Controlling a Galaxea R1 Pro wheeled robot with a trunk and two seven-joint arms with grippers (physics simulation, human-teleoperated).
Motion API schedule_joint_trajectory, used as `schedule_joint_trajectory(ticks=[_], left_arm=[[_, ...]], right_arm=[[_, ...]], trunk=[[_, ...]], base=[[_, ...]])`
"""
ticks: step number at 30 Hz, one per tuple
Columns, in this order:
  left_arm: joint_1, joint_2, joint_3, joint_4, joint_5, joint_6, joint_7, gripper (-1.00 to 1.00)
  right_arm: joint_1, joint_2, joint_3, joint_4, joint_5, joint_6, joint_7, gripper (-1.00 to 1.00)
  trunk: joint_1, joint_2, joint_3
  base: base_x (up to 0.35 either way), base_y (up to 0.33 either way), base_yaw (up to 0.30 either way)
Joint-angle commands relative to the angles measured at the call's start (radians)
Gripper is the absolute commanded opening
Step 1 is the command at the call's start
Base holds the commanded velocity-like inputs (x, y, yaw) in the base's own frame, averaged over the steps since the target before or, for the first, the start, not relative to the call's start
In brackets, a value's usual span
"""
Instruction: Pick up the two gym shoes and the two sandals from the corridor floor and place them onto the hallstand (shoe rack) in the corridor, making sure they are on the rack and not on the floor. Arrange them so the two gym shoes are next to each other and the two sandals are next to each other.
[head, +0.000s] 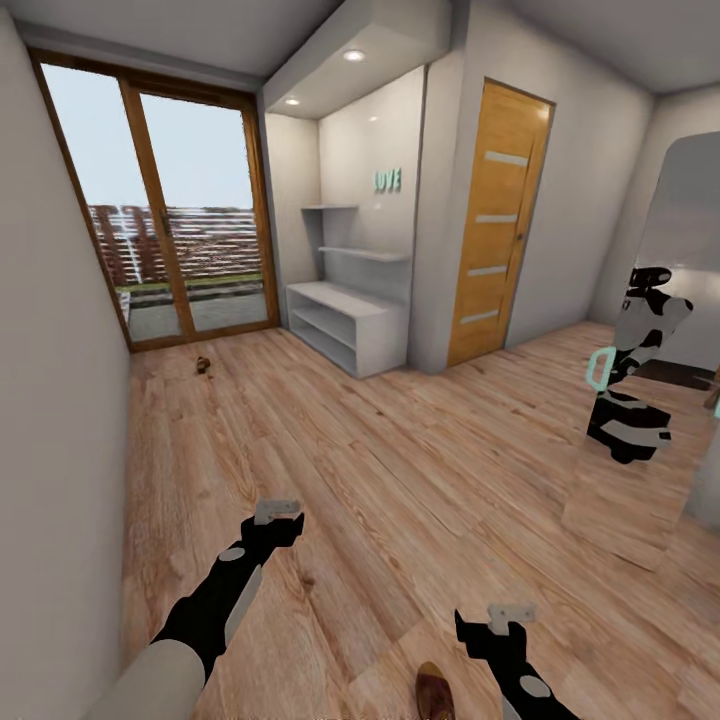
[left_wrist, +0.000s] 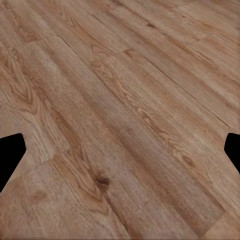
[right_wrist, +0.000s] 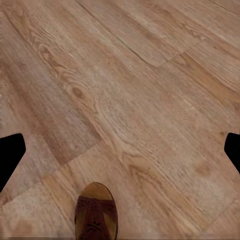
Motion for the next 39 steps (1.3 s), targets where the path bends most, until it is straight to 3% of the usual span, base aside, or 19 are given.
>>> schedule_joint_trajectory(ticks=[1,18,39], left_arm=[[0.000,0.000,-0.001,-0.002,0.001,0.006,0.000,1.00],[0.000,0.000,-0.002,-0.002,0.000,0.006,0.000,1.00],[0.000,0.000,-0.002,-0.002,0.000,0.006,0.000,1.00]], right_arm=[[-0.001,0.000,-0.002,0.002,-0.001,-0.003,0.000,1.00],[-0.001,-0.001,-0.003,0.003,-0.002,-0.004,0.001,1.00],[-0.001,-0.001,-0.003,0.003,-0.001,-0.004,0.000,1.00]], trunk=[[0.004,-0.008,-0.005],[0.069,-0.127,-0.083],[0.149,-0.274,-0.180]], base=[[0.000,0.000,0.152],[0.000,0.000,0.134],[0.000,0.000,-0.136]])
